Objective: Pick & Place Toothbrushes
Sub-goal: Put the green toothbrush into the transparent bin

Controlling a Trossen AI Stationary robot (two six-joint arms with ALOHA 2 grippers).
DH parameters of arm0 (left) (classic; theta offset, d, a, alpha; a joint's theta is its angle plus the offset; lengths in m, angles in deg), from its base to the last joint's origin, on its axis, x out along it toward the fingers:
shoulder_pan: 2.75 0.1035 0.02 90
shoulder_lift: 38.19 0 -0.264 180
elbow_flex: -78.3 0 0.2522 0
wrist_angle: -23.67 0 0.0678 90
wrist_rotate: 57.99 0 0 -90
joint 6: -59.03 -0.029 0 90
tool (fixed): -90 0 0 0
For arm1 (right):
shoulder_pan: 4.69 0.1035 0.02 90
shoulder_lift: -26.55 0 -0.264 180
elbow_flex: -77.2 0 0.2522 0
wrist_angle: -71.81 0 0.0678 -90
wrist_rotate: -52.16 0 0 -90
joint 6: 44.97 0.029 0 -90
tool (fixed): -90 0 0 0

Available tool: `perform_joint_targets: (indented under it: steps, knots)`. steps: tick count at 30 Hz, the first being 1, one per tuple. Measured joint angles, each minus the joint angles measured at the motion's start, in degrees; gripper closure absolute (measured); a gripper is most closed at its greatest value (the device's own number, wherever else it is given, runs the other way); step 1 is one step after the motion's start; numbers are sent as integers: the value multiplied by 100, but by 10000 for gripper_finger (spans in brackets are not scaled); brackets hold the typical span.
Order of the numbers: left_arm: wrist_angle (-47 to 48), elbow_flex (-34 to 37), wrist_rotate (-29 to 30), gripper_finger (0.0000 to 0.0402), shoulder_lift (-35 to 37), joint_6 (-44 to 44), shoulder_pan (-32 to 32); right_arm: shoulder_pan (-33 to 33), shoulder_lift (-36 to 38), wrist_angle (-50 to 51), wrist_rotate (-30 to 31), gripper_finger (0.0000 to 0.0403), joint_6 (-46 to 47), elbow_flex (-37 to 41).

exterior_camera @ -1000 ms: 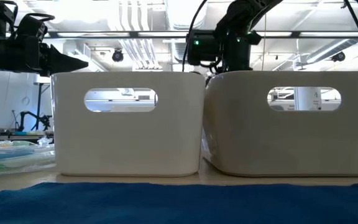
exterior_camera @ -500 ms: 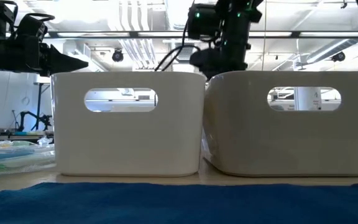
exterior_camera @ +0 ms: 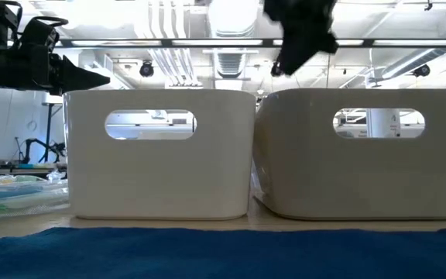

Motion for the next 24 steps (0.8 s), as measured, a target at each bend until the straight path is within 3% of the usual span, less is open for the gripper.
perform_joint_targets:
  steps: [10,15,24]
  knots:
    - [-2,0,0,384,0,0,-1,882,1024,135,694,390,-667,266]
    - [0,0,0,384,0,0,1,1013,1634,45,976,394,-808,782]
    - [0,0,0,383,0,0,1,800,2941,-1933,870,394,-2160,2576]
